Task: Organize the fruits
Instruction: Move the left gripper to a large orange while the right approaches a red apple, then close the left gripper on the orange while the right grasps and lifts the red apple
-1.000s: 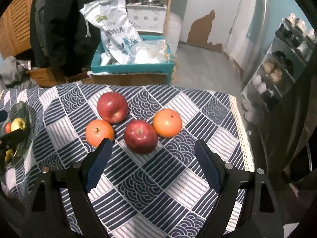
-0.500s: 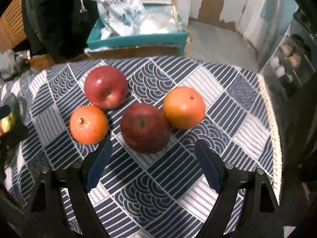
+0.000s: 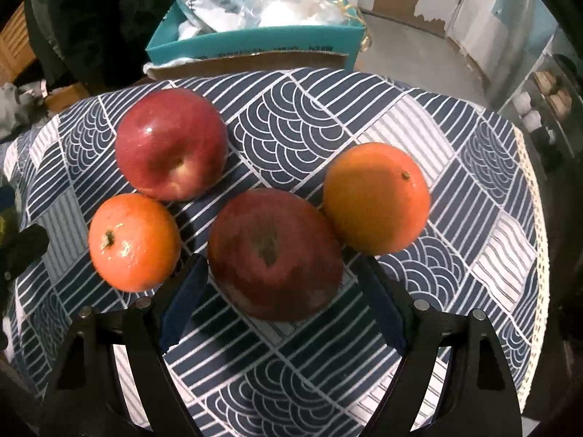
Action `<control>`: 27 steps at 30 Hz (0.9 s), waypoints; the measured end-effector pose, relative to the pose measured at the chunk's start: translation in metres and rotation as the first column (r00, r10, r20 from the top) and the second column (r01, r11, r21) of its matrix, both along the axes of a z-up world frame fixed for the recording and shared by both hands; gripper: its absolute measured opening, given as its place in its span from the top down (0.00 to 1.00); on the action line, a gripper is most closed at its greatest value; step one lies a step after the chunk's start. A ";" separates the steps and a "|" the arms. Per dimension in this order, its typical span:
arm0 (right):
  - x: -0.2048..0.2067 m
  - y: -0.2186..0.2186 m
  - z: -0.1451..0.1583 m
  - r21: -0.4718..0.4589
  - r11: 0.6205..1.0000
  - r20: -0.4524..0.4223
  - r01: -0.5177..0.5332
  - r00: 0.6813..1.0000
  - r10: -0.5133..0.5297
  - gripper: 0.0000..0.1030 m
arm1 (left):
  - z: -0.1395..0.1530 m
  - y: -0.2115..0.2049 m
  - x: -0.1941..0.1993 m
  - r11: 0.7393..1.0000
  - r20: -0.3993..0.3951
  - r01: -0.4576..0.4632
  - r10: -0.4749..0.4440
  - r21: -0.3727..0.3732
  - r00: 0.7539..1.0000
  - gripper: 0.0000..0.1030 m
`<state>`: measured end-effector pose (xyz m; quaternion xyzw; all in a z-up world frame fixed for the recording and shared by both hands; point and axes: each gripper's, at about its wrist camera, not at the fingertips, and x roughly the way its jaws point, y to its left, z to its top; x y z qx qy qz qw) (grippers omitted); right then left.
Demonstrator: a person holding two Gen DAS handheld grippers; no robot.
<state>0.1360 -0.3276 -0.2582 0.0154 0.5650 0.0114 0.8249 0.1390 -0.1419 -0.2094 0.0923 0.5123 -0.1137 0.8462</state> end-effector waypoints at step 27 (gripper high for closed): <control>-0.038 -0.025 0.005 0.034 0.997 0.029 0.062 0.998 -0.063 0.28 | -0.028 -0.057 0.004 0.995 -0.076 0.097 -0.099 -0.039 0.992 0.21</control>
